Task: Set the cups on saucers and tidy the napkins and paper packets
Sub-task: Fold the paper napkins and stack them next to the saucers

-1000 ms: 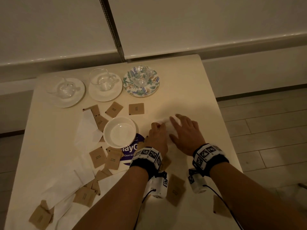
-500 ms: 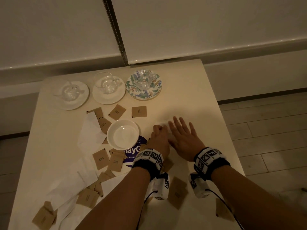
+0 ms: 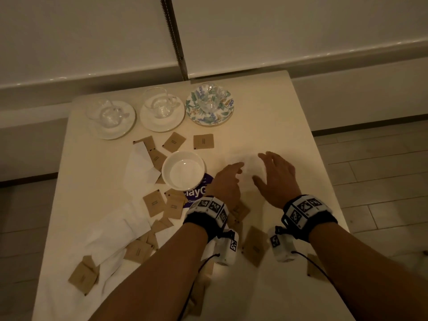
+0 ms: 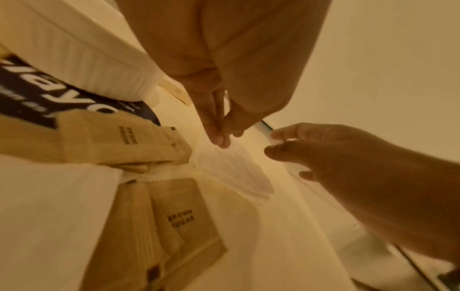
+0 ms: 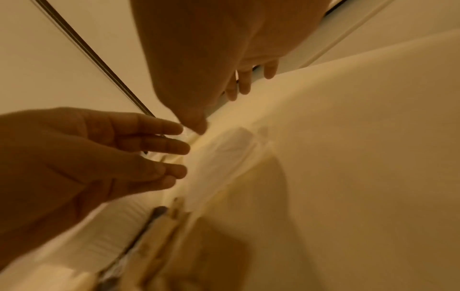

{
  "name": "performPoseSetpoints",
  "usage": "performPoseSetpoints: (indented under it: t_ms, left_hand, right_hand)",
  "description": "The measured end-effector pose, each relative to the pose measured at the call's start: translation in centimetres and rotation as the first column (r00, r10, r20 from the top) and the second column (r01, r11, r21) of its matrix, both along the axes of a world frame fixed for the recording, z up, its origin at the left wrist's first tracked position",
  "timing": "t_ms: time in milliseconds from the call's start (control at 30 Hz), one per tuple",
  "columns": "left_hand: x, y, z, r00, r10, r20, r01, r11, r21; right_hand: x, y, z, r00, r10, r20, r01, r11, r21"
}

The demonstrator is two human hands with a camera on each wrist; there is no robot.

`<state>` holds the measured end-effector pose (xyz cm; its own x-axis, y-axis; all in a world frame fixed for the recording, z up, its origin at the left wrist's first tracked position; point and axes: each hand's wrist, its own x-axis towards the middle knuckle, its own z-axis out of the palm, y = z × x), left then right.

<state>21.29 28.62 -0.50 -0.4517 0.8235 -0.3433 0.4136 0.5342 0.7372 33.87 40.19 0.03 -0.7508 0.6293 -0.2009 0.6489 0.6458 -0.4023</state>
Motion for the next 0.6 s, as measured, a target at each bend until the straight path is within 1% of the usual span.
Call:
performPoseSetpoints:
  t_ms: [67,100,167,200,267,300,333,367,500,533,600]
  left_hand:
    - [0.1,-2.5,0.7,1.000,0.025,0.012,-0.026,0.996,0.089]
    - [0.0,-4.0,0.8,0.999,0.035,-0.018,-0.033,0.995,0.091]
    - [-0.3,-7.3,0.7,0.995,0.046,-0.090,-0.042,0.998,0.051]
    - [-0.5,-8.9,0.5,0.991,0.033,-0.130,-0.033,0.999,0.005]
    - [-0.9,-11.8,0.0,0.975,-0.032,-0.222,-0.010,0.983,-0.185]
    - [-1.0,-12.9,-0.4,0.965,-0.059,-0.256,-0.015,0.960,-0.279]
    - [-1.1,-13.5,-0.7,0.957,-0.078,-0.278,-0.021,0.941,-0.337]
    - [-1.1,-13.9,-1.0,0.953,-0.085,-0.291,-0.024,0.935,-0.353]
    - [-1.4,-13.7,-1.0,0.958,-0.095,-0.272,0.000,0.943,-0.332]
    - [-1.4,-13.7,-0.9,0.962,-0.088,-0.258,0.001,0.947,-0.320]
    - [-1.4,-13.9,-0.5,0.987,-0.021,-0.161,-0.023,0.962,-0.272]
  right_hand:
    - [-0.5,-1.9,1.2,0.991,-0.048,-0.128,0.049,0.999,0.000]
    - [-0.8,-3.1,1.6,0.988,-0.033,-0.153,0.029,0.999,-0.034]
    - [-1.3,-5.9,2.0,0.990,0.052,-0.129,-0.072,0.985,-0.156]
    - [-1.4,-7.5,2.0,0.990,0.109,-0.089,-0.125,0.971,-0.202]
    - [-1.4,-10.3,1.5,0.980,0.200,0.024,-0.190,0.958,-0.217]
    - [-1.2,-11.5,1.1,0.974,0.213,0.078,-0.191,0.956,-0.224]
    - [-1.0,-12.4,0.8,0.972,0.202,0.118,-0.168,0.953,-0.250]
    - [-0.9,-13.2,0.4,0.974,0.175,0.143,-0.131,0.953,-0.274]
    - [-0.7,-14.6,-0.2,0.985,0.058,0.161,-0.016,0.969,-0.248]
    - [-0.5,-14.8,-0.2,0.987,0.020,0.158,0.024,0.962,-0.272]
    - [-0.2,-14.8,0.0,0.990,-0.052,0.129,0.097,0.923,-0.373]
